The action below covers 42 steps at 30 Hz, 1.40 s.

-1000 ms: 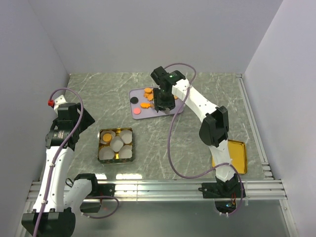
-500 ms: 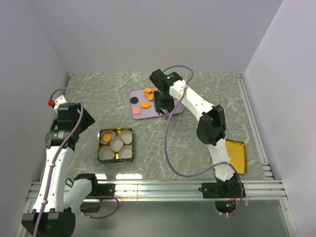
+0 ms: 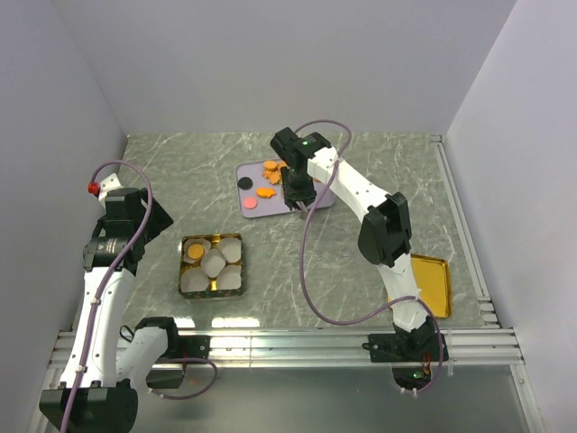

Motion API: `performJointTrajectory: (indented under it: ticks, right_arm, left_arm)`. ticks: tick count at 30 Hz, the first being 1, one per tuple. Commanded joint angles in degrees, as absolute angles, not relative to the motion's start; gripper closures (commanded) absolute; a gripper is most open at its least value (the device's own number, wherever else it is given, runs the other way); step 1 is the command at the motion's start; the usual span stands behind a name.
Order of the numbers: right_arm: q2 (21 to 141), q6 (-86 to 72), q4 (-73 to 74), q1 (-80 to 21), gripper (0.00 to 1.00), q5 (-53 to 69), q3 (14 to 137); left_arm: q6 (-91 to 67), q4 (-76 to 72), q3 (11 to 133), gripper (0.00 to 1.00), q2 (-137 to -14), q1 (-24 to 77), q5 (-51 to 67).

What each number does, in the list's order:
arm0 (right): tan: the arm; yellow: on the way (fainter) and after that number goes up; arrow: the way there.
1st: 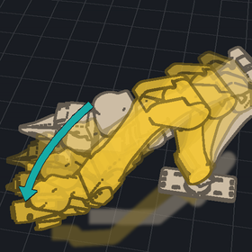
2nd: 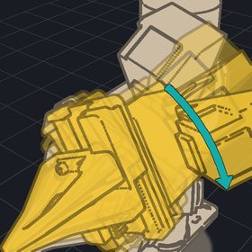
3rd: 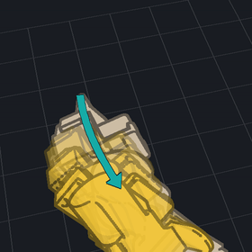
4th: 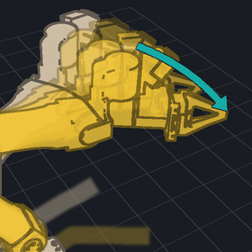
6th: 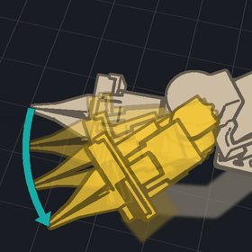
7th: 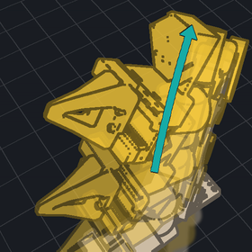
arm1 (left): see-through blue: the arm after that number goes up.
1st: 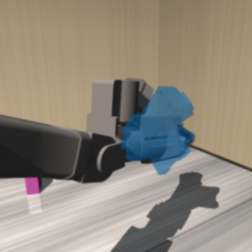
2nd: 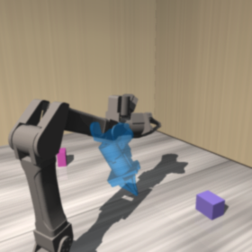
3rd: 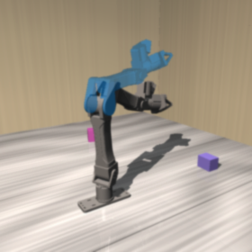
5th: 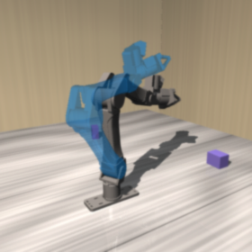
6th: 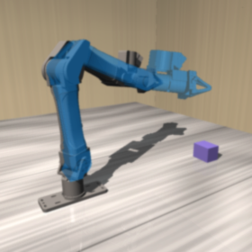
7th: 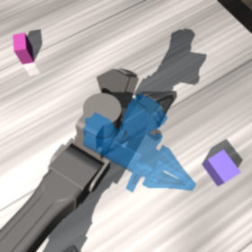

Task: Pack the cookies

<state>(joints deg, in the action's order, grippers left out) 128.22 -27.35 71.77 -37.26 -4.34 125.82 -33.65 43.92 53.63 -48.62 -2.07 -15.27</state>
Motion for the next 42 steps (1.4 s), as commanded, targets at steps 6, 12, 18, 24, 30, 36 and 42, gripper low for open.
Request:
performJointTrajectory:
  ticks: [6,12,18,24,30,36,42]
  right_arm:
    - [123.23,-28.04,73.56,-37.62,0.60,-6.42,130.08]
    - [118.13,-29.62,72.17,-37.97,0.60,-2.56,128.15]
    - [113.12,-30.85,69.35,-39.99,0.60,3.68,124.63]
    - [111.27,-31.82,67.24,-45.87,0.60,9.05,123.13]
    - [112.32,-33.05,66.27,-52.11,0.60,10.11,123.05]
    - [112.59,-33.66,66.01,-54.75,0.60,9.14,120.94]
    - [112.59,-33.84,66.09,-55.81,0.60,8.44,118.65]
  left_arm:
    - [-32.52,41.66,54.14,0.21,-48.69,-2.20,-14.33]
    - [-32.69,41.84,54.23,0.22,-48.96,-2.20,-14.50]
    - [-32.70,41.92,54.23,0.22,-49.39,-2.11,-14.41]
    - [-32.70,42.01,54.23,0.21,-49.66,-1.85,-14.33]
    - [-32.78,41.92,54.32,0.21,-49.75,-1.67,-14.50]
    - [-32.70,42.01,54.23,0.21,-49.66,-1.58,-14.41]
    - [-32.87,42.19,54.32,0.23,-49.66,-0.88,-14.68]
